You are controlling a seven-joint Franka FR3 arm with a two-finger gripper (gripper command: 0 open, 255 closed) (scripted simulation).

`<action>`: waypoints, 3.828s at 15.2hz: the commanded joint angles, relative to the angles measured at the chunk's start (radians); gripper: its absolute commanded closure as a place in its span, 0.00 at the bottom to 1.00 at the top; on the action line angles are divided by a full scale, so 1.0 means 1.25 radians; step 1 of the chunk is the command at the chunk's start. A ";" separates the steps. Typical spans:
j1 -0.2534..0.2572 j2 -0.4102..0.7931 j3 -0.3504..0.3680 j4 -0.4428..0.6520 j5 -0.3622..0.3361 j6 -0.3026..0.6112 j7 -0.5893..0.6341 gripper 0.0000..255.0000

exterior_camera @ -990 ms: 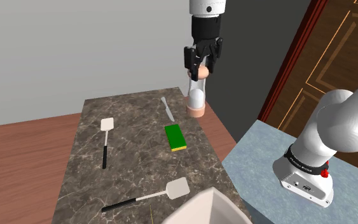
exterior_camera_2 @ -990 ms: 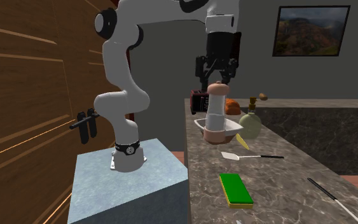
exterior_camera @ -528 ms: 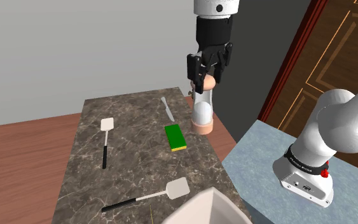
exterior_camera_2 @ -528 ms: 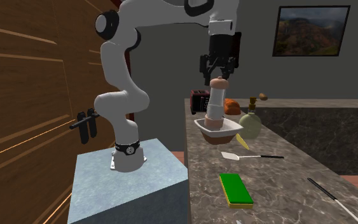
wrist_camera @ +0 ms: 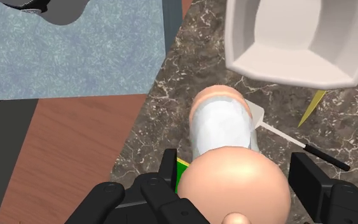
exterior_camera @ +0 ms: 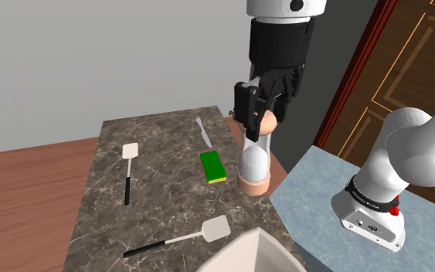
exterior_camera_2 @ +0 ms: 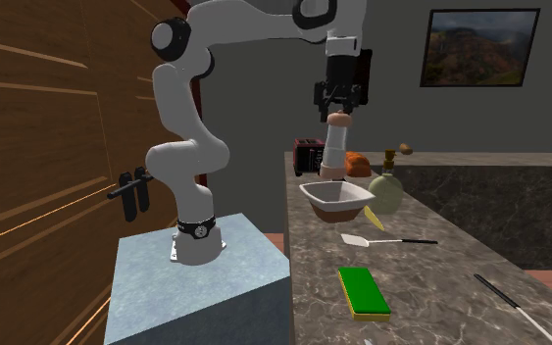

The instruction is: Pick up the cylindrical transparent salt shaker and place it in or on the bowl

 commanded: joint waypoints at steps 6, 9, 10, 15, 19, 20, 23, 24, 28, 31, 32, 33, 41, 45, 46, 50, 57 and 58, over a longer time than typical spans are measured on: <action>0.028 0.038 0.108 0.088 0.023 -0.027 0.150 1.00; 0.035 0.074 0.165 0.139 0.019 -0.035 0.222 1.00; 0.037 0.089 0.186 0.159 0.015 -0.038 0.248 1.00; 0.046 0.202 0.317 0.276 -0.041 -0.049 0.402 1.00; 0.050 0.182 0.308 0.218 -0.027 -0.006 0.388 1.00; 0.051 0.177 0.306 0.204 -0.023 0.005 0.385 1.00; 0.053 0.167 0.304 0.164 -0.015 0.036 0.377 1.00; 0.054 0.164 0.303 0.152 -0.013 0.047 0.375 1.00; 0.058 0.155 0.303 0.103 -0.005 0.089 0.367 1.00; 0.060 0.151 0.305 0.068 -0.001 0.121 0.363 1.00; 0.060 0.150 0.306 0.057 0.000 0.131 0.362 1.00; 0.061 0.150 0.308 0.046 0.001 0.142 0.361 1.00; 0.063 0.156 0.322 -0.034 0.002 0.228 0.358 1.00; 0.063 0.158 0.323 -0.042 0.002 0.237 0.359 1.00; 0.063 0.158 0.323 -0.042 0.002 0.237 0.359 1.00; 0.063 0.158 0.323 -0.042 0.002 0.237 0.359 1.00; 0.062 0.155 0.318 -0.017 0.001 0.210 0.358 0.00; 0.061 0.155 0.314 0.009 0.000 0.183 0.359 0.00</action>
